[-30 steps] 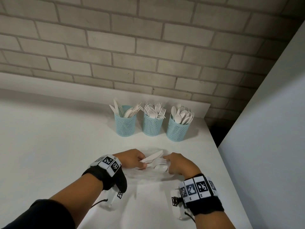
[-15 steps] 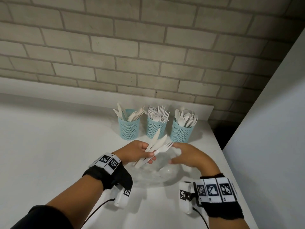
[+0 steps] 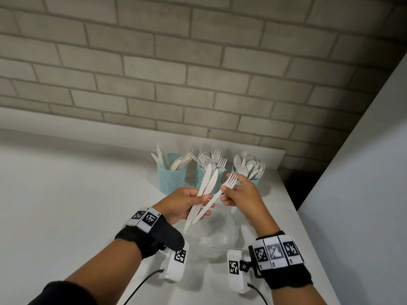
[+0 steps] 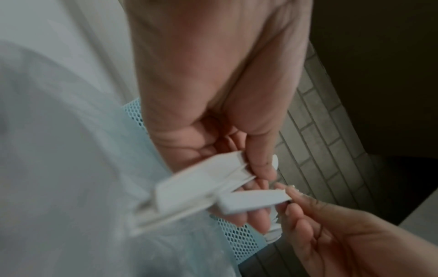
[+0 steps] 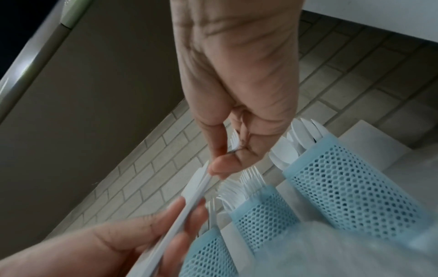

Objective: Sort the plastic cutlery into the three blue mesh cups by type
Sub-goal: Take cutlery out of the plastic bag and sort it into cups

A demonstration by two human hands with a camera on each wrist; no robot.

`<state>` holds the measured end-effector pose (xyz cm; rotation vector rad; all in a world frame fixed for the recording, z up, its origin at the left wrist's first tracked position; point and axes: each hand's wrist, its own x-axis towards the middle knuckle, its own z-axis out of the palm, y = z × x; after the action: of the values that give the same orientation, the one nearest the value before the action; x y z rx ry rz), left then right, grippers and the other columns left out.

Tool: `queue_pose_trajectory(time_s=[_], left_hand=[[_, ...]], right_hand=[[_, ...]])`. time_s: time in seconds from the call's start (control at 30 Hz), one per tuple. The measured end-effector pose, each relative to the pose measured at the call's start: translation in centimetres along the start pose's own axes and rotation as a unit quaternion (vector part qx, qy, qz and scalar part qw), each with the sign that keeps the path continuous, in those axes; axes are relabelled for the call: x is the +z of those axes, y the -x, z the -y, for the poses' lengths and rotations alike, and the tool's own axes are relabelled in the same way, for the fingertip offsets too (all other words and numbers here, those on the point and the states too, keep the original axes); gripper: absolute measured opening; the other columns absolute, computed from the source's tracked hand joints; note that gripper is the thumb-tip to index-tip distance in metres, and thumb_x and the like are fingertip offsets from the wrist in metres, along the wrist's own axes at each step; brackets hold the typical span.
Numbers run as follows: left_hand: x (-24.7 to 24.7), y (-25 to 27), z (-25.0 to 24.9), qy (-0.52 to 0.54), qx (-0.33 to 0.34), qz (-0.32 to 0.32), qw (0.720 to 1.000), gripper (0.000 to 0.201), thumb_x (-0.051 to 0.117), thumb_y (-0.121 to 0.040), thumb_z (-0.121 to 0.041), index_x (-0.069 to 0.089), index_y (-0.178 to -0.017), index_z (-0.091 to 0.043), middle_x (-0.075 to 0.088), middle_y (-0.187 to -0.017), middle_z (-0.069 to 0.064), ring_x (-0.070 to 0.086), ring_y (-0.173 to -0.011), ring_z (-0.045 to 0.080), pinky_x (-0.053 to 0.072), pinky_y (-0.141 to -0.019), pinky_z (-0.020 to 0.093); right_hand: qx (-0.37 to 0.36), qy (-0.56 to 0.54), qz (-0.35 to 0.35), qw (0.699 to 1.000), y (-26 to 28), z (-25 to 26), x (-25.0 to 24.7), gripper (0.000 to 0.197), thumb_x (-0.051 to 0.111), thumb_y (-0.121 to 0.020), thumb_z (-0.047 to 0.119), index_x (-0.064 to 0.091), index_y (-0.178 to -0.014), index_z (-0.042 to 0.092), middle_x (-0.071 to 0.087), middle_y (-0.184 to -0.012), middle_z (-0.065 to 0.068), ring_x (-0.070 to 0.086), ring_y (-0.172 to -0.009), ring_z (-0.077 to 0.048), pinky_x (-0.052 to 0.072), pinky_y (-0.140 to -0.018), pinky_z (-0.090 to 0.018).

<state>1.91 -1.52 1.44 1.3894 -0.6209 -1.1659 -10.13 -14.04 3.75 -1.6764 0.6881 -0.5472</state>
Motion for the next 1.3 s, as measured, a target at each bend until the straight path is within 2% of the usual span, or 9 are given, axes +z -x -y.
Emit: queue_pose_trajectory(time_s=[0.13, 0.23, 0.4, 0.5, 0.67, 0.9, 1.13, 1.23, 1.3], left_hand=[[-0.5, -0.1, 0.2, 0.037, -0.012, -0.019, 0.999, 0.013, 0.055, -0.093, -0.018, 0.066, -0.1, -0.014, 0.072, -0.09, 0.004, 0.071, -0.071, 0.015, 0.056, -0.063, 0.023], [-0.7, -0.2, 0.2, 0.047, -0.001, -0.035, 0.998, 0.012, 0.055, -0.093, -0.021, 0.065, -0.098, -0.016, 0.072, -0.089, 0.003, 0.071, -0.07, 0.014, 0.056, -0.067, 0.023], [-0.7, -0.7, -0.1, 0.068, 0.033, -0.065, 0.995, 0.015, 0.056, -0.092, -0.026, 0.066, -0.101, -0.019, 0.072, -0.084, 0.0, 0.07, -0.071, 0.011, 0.055, -0.066, 0.021], [-0.6, -0.9, -0.4, 0.069, 0.054, -0.086, 0.992, 0.015, 0.053, -0.094, -0.026, 0.065, -0.1, -0.021, 0.07, -0.083, -0.001, 0.066, -0.071, 0.009, 0.053, -0.068, 0.02], [-0.5, -1.2, -0.5, 0.075, 0.074, -0.101, 0.989, 0.018, 0.047, -0.097, -0.025, 0.064, -0.102, -0.02, 0.061, -0.078, -0.002, 0.055, -0.067, 0.009, 0.048, -0.064, 0.018], [-0.5, -1.3, -0.5, 0.085, 0.078, -0.073, 0.991, 0.025, 0.038, -0.101, -0.024, 0.06, -0.11, -0.018, 0.049, -0.074, -0.001, 0.044, -0.062, 0.009, 0.041, -0.058, 0.02], [-0.4, -1.0, -0.3, 0.113, 0.062, -0.048, 0.99, 0.027, 0.038, -0.1, -0.01, 0.057, -0.12, -0.009, 0.058, -0.082, 0.001, 0.051, -0.069, 0.01, 0.046, -0.062, 0.019], [-0.4, -0.8, -0.1, 0.115, 0.065, -0.049, 0.99, 0.023, 0.043, -0.098, -0.009, 0.058, -0.116, -0.01, 0.065, -0.089, 0.002, 0.058, -0.071, 0.008, 0.05, -0.064, 0.018], [-0.6, -0.8, 0.0, 0.128, 0.068, -0.053, 0.988, 0.021, 0.046, -0.097, -0.01, 0.059, -0.113, -0.01, 0.068, -0.091, 0.002, 0.063, -0.069, 0.005, 0.052, -0.065, 0.017]], right_hand=[[-0.032, -0.026, -0.089, 0.995, -2.3, 0.8, -1.0, 0.028, 0.051, -0.089, -0.007, 0.049, -0.101, 0.018, 0.059, -0.074, -0.008, 0.058, -0.045, -0.004, 0.053, -0.051, -0.02], [-0.081, -0.023, -0.15, 0.985, -3.6, 2.2, -1.6, 0.037, 0.046, -0.09, -0.006, 0.043, -0.111, 0.024, 0.056, -0.082, -0.002, 0.06, -0.053, -0.013, 0.056, -0.059, -0.027], [-0.181, 0.024, -0.215, 0.959, -4.8, 4.2, -1.4, 0.03, 0.039, -0.096, 0.004, 0.045, -0.121, 0.019, 0.058, -0.08, 0.003, 0.062, -0.051, -0.003, 0.055, -0.059, -0.017], [-0.216, 0.06, -0.248, 0.943, -5.6, 4.2, -0.3, 0.019, 0.034, -0.098, 0.011, 0.05, -0.109, 0.017, 0.062, -0.069, -0.001, 0.066, -0.06, -0.017, 0.054, -0.068, -0.029], [-0.213, 0.216, -0.198, 0.932, -7.1, 2.4, 1.1, 0.028, 0.032, -0.101, 0.023, 0.054, -0.115, 0.013, 0.062, -0.1, -0.014, 0.062, -0.091, -0.03, 0.048, -0.076, -0.033], [-0.129, 0.394, -0.119, 0.902, -7.2, 1.3, 1.9, 0.04, 0.029, -0.101, 0.031, 0.045, -0.137, 0.027, 0.031, -0.145, -0.016, 0.023, -0.132, -0.033, 0.022, -0.108, -0.038], [-0.087, 0.486, -0.049, 0.868, -7.5, 0.1, 2.6, 0.04, 0.028, -0.1, 0.038, 0.039, -0.138, 0.041, 0.01, -0.157, -0.005, 0.006, -0.14, -0.033, 0.013, -0.113, -0.047], [-0.071, 0.482, -0.037, 0.873, -7.7, 0.5, 2.8, 0.043, 0.027, -0.1, 0.036, 0.031, -0.143, 0.035, 0.008, -0.158, -0.004, 0.005, -0.141, -0.033, 0.012, -0.113, -0.048], [-0.118, 0.423, -0.078, 0.895, -7.4, 0.9, 3.1, 0.045, 0.031, -0.1, 0.033, 0.031, -0.144, 0.027, 0.019, -0.156, -0.004, 0.011, -0.139, -0.029, 0.016, -0.112, -0.044]])
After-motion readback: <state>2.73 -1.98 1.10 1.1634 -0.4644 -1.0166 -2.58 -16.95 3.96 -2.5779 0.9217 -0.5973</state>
